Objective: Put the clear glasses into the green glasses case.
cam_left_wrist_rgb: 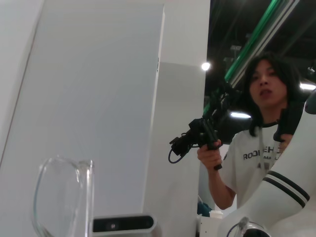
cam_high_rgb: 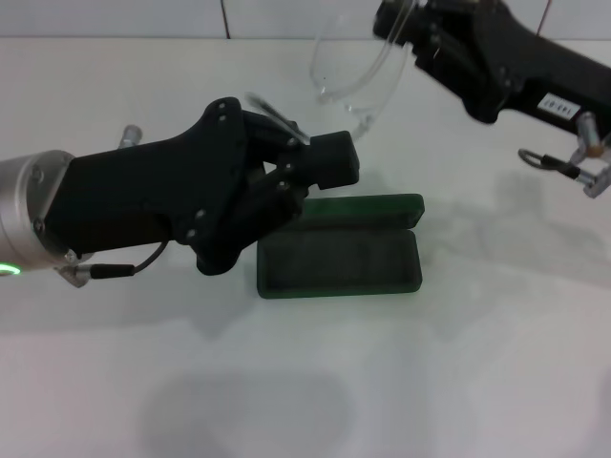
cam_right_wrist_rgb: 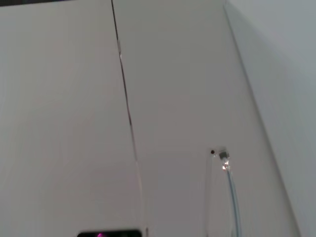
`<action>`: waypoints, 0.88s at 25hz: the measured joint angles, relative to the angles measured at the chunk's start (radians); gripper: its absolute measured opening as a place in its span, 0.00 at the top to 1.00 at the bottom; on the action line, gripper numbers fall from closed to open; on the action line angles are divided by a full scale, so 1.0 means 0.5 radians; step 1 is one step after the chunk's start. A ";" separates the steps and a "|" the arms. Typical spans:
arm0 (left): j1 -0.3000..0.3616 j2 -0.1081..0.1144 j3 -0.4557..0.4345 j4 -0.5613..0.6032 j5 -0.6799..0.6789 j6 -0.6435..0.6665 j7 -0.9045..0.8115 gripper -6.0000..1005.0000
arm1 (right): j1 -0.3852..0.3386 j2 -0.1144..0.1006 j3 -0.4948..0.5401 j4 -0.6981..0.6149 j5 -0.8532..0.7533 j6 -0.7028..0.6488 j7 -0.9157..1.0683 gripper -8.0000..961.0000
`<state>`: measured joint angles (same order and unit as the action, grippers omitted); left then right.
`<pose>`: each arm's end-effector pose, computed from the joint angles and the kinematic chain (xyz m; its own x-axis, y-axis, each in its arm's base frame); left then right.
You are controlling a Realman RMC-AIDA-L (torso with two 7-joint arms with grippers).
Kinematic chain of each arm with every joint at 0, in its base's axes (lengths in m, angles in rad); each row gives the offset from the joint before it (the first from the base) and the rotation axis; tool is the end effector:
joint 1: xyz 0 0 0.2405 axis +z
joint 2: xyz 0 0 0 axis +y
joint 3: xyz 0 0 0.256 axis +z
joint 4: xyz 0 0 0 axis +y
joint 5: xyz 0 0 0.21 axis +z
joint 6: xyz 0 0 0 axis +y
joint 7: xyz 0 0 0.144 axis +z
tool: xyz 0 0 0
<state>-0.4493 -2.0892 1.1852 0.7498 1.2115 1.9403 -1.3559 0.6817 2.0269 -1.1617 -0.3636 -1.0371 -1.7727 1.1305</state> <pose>-0.1597 0.2758 0.0176 0.4679 0.1296 0.8742 0.0005 -0.9892 0.1463 0.1520 0.3409 0.0113 0.3913 -0.0457 -0.9192 -0.1687 -0.9854 -0.0229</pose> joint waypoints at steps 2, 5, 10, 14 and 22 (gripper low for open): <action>-0.005 0.000 0.000 -0.002 -0.001 0.000 0.001 0.97 | -0.003 -0.003 -0.049 -0.010 -0.006 0.005 0.000 0.91; -0.012 0.000 0.001 -0.002 -0.002 0.000 0.001 0.97 | 0.003 -0.009 -0.143 -0.018 -0.008 0.037 0.000 0.91; -0.016 0.000 0.001 -0.009 -0.003 -0.002 0.004 0.97 | 0.011 -0.011 -0.247 -0.061 -0.040 0.093 0.000 0.91; -0.018 0.000 0.001 -0.032 -0.003 -0.003 0.015 0.97 | 0.017 -0.006 -0.287 -0.115 -0.094 0.102 0.005 0.91; 0.017 0.000 -0.004 -0.036 -0.003 -0.002 0.027 0.97 | -0.045 -0.006 -0.273 -0.123 0.024 0.103 -0.022 0.91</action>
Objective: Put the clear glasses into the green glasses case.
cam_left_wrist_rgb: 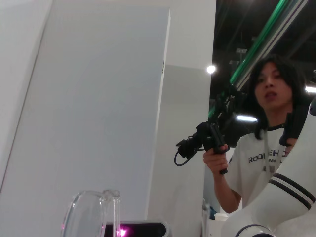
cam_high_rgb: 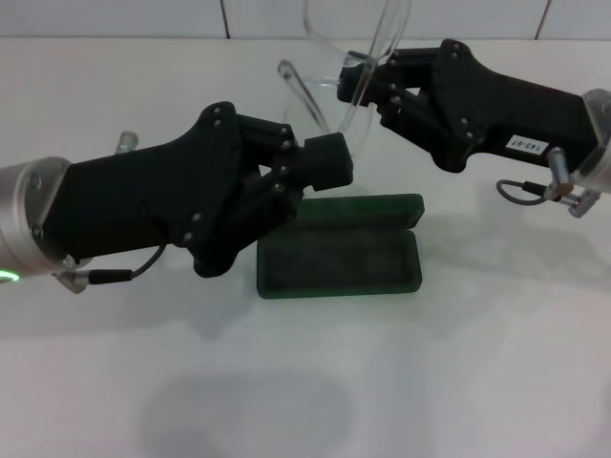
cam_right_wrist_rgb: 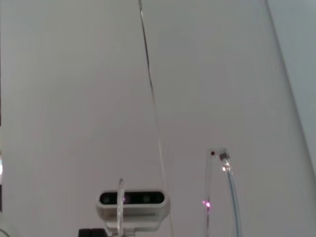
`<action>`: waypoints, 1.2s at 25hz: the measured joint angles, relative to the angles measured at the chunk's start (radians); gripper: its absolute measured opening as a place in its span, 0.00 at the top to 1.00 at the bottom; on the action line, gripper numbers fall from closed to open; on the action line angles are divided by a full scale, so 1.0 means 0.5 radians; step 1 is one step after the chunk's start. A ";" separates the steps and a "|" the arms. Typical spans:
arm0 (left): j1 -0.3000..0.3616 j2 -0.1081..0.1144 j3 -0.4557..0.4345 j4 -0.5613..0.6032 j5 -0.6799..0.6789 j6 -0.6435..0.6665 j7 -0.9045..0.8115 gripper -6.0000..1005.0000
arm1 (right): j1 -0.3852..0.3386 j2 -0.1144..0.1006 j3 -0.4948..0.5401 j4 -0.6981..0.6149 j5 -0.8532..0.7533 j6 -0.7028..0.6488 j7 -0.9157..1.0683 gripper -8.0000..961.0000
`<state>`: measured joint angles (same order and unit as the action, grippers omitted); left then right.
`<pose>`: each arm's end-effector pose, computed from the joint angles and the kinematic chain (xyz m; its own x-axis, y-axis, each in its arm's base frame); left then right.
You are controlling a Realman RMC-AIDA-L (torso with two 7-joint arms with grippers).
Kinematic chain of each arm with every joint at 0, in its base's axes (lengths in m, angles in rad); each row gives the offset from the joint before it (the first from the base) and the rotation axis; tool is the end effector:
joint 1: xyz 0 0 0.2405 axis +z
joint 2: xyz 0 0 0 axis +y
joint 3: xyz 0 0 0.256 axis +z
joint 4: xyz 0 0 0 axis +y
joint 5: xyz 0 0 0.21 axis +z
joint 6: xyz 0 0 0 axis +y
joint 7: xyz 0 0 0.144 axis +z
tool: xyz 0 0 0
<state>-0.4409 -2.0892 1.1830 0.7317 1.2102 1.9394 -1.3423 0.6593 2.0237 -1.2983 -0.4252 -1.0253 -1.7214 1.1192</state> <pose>-0.1644 0.2744 0.0163 0.4610 0.1345 0.8772 0.0183 -0.9897 0.1421 0.1496 0.3341 -0.0036 0.4789 -0.0500 -0.8764 -0.1184 -0.9929 -0.0080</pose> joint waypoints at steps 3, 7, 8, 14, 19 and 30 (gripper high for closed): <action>0.001 0.000 0.004 0.000 0.000 0.001 0.002 0.97 | -0.029 0.001 0.001 0.000 0.045 -0.008 -0.018 0.91; -0.003 0.000 0.008 -0.007 0.000 0.001 0.002 0.97 | -0.040 0.001 -0.012 0.000 0.062 -0.014 -0.032 0.91; -0.005 0.000 0.006 -0.015 0.000 0.001 0.003 0.97 | -0.037 0.001 -0.017 -0.001 0.056 -0.014 -0.032 0.91; -0.011 0.000 0.000 -0.049 0.000 -0.001 0.028 0.97 | -0.019 -0.002 -0.113 -0.001 0.042 0.004 -0.032 0.91; -0.003 0.001 -0.016 -0.055 -0.029 -0.004 0.028 0.97 | -0.016 -0.001 -0.197 -0.002 0.042 0.044 -0.035 0.91; -0.029 0.006 -0.092 -0.178 -0.074 -0.026 0.025 0.97 | -0.012 0.000 -0.261 -0.002 -0.008 0.080 -0.024 0.91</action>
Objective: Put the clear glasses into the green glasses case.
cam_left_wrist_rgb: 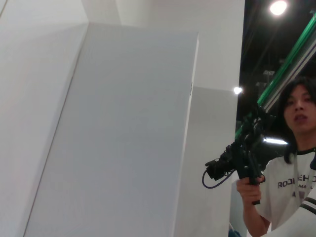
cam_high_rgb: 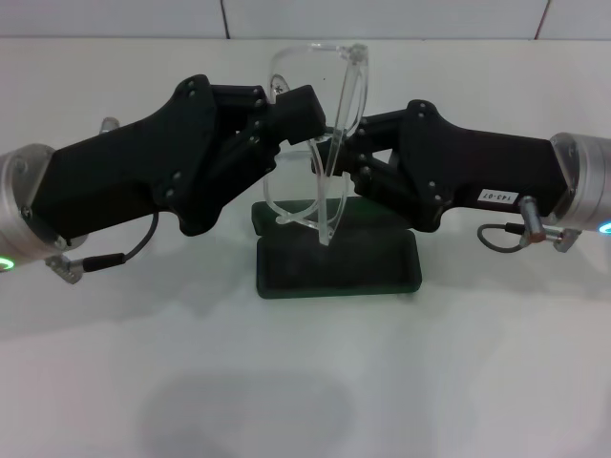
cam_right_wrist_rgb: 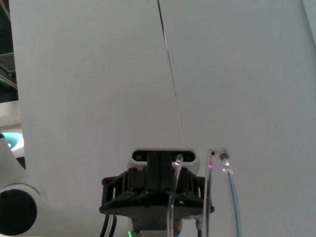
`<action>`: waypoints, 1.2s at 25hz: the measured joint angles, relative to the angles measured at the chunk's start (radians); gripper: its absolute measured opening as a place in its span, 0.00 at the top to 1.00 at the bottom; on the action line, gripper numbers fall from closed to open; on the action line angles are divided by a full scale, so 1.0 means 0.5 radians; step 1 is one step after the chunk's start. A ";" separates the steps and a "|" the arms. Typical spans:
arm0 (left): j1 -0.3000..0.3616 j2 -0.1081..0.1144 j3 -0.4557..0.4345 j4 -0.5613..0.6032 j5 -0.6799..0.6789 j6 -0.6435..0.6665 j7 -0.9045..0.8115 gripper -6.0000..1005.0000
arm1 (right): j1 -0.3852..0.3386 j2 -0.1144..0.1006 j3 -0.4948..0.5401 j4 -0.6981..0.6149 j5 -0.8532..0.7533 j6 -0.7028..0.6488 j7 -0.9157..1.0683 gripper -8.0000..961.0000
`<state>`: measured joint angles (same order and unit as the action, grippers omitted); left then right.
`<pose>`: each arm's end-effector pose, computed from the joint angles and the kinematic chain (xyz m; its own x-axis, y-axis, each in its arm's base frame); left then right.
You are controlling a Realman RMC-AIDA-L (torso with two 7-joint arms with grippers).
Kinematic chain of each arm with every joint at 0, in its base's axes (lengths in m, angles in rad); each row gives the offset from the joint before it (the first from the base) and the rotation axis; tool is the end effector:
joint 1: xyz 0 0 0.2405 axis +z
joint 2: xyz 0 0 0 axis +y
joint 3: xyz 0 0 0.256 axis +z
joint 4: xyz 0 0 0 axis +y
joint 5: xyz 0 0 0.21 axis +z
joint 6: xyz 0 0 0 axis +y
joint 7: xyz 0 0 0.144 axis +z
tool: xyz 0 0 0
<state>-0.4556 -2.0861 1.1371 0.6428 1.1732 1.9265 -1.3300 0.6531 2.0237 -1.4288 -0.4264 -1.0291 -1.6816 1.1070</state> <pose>-0.1732 0.2822 0.0188 0.3975 0.1562 0.9042 0.1000 -0.9869 0.1265 0.1530 0.3227 -0.0259 0.5623 -0.0915 -0.8218 -0.0909 -0.9947 0.0486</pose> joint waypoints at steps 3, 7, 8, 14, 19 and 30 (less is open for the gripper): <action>0.000 0.000 0.000 0.000 0.005 0.000 0.000 0.97 | 0.013 0.000 -0.021 0.000 -0.001 0.001 0.000 0.91; 0.000 0.000 0.001 -0.003 0.013 0.000 0.000 0.97 | 0.023 0.000 -0.034 0.000 -0.001 0.001 0.001 0.91; 0.000 0.000 0.001 -0.003 0.014 0.000 0.000 0.97 | 0.024 0.001 -0.038 -0.001 -0.001 0.001 0.001 0.91; -0.001 0.000 0.002 -0.003 0.017 0.000 0.003 0.97 | 0.045 0.002 -0.083 -0.004 0.000 0.001 0.001 0.91; -0.002 0.000 0.002 -0.003 0.017 -0.001 0.003 0.97 | 0.062 -0.001 -0.128 -0.004 -0.011 0.001 -0.001 0.91; 0.001 0.000 0.002 -0.004 0.010 -0.003 0.005 0.97 | 0.016 0.005 -0.023 -0.006 0.001 0.007 -0.019 0.91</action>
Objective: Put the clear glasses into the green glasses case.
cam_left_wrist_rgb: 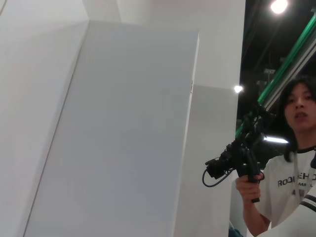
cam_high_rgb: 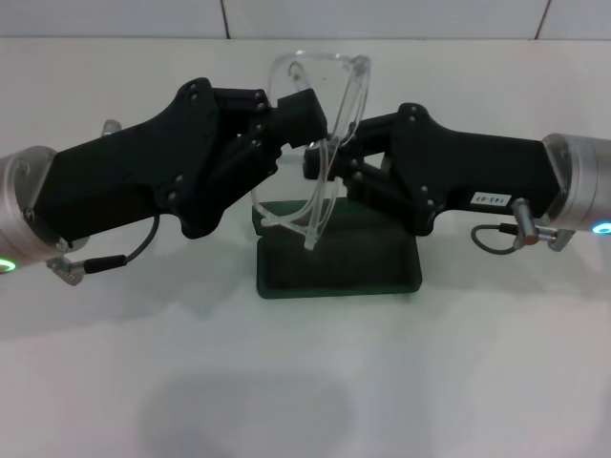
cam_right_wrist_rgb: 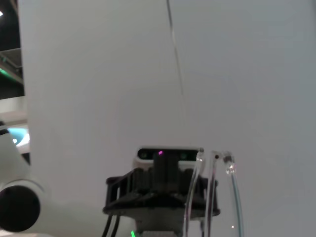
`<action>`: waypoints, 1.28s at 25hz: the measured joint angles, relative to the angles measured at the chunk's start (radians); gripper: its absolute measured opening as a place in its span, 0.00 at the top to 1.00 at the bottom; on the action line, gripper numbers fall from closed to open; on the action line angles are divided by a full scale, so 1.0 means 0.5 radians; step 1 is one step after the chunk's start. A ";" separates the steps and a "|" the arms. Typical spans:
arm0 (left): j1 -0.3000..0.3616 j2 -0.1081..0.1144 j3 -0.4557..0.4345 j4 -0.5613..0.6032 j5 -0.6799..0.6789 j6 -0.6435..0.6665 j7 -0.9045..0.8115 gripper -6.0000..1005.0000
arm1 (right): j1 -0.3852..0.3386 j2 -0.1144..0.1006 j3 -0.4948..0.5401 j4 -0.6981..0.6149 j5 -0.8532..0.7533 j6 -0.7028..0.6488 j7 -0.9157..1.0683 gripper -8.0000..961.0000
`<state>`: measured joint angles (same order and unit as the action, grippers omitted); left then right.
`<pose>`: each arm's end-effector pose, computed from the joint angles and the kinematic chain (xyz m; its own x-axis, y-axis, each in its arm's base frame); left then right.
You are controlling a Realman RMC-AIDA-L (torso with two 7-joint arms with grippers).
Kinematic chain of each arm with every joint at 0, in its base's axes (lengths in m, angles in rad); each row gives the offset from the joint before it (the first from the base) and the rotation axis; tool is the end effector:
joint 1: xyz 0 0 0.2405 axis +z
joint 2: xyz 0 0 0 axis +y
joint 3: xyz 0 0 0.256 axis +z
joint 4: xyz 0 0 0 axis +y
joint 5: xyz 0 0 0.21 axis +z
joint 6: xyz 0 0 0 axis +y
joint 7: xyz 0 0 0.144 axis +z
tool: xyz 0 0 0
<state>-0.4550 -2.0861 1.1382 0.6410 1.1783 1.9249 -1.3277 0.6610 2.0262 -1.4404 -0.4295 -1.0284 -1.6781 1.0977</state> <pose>-0.1738 0.2819 0.0178 0.4020 0.1582 0.9019 0.1017 -0.9866 0.1278 0.1496 0.3227 -0.0282 0.5685 -0.0803 -0.8188 -0.0730 -0.9962 0.0470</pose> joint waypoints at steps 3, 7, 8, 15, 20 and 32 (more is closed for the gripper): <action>0.002 0.000 0.000 -0.002 0.000 0.000 0.002 0.97 | -0.011 0.001 0.015 0.000 0.013 0.002 -0.001 0.91; 0.007 0.000 0.000 -0.003 0.000 0.000 0.004 0.97 | -0.013 0.001 0.015 0.000 0.018 0.001 -0.001 0.91; 0.007 0.000 0.000 -0.003 0.000 0.000 0.004 0.97 | -0.013 0.001 0.015 0.000 0.018 0.001 -0.001 0.91; 0.010 0.000 0.000 -0.003 0.000 0.000 0.005 0.97 | 0.002 0.000 -0.008 0.000 0.006 -0.008 -0.002 0.91; 0.011 0.000 0.000 -0.015 0.000 0.001 0.022 0.97 | 0.012 0.000 -0.032 0.000 0.006 -0.018 -0.002 0.91; 0.000 0.000 0.002 -0.050 0.001 0.004 0.049 0.97 | 0.020 0.000 -0.087 -0.024 0.004 -0.025 0.003 0.91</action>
<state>-0.4548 -2.0862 1.1391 0.6160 1.1790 1.9267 -1.3032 0.6708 2.0264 -1.4836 -0.4414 -1.0263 -1.6904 1.0992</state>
